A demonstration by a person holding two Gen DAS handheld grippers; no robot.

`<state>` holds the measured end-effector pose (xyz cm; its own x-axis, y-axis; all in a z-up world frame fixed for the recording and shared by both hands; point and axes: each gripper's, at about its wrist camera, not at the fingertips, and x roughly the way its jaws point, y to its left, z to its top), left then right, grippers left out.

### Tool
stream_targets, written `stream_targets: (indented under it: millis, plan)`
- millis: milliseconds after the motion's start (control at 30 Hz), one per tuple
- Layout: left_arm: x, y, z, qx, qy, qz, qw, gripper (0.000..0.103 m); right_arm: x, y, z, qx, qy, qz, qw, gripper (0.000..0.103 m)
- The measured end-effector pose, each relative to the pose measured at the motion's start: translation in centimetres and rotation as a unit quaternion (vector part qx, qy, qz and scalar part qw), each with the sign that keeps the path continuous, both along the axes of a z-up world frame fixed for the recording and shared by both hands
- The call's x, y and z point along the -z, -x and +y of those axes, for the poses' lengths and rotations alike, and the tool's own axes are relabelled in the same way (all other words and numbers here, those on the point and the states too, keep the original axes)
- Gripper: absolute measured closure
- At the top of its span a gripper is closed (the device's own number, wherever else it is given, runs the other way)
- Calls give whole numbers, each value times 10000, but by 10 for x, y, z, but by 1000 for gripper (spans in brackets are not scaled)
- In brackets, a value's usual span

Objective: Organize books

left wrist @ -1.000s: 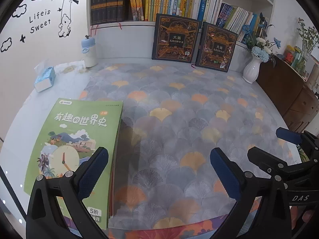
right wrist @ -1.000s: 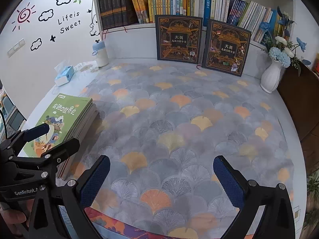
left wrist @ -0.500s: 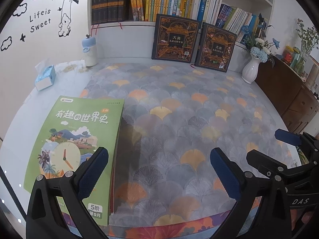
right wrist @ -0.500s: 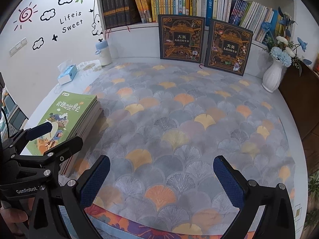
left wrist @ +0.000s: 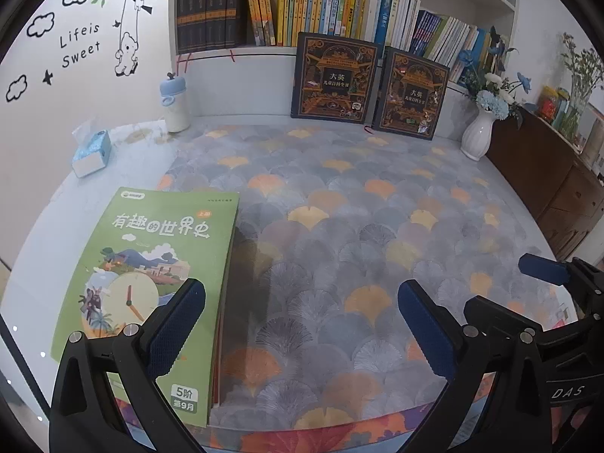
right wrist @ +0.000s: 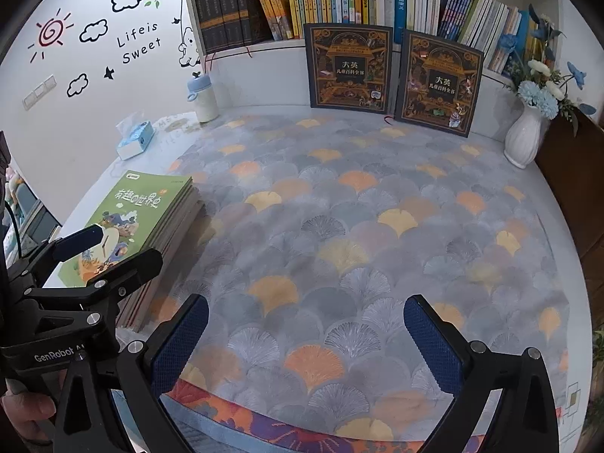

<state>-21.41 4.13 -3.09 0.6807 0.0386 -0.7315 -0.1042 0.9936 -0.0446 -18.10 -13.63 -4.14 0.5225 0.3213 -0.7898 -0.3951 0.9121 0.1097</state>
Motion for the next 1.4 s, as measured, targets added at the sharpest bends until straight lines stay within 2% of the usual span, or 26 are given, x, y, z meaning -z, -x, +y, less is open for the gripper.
stream_targets:
  millis: [400, 967, 1400]
  plan:
    - [5, -2, 0, 51, 61, 89, 9999, 1, 4, -2, -1, 21, -8, 87, 10000, 0]
    - [6, -2, -6, 18, -155, 74, 9999, 1, 9, -3, -1, 81, 64, 173, 9998, 0]
    - [7, 0, -4, 2, -119, 91, 9999, 1, 12, -3, -3, 84, -3, 265, 9996, 0]
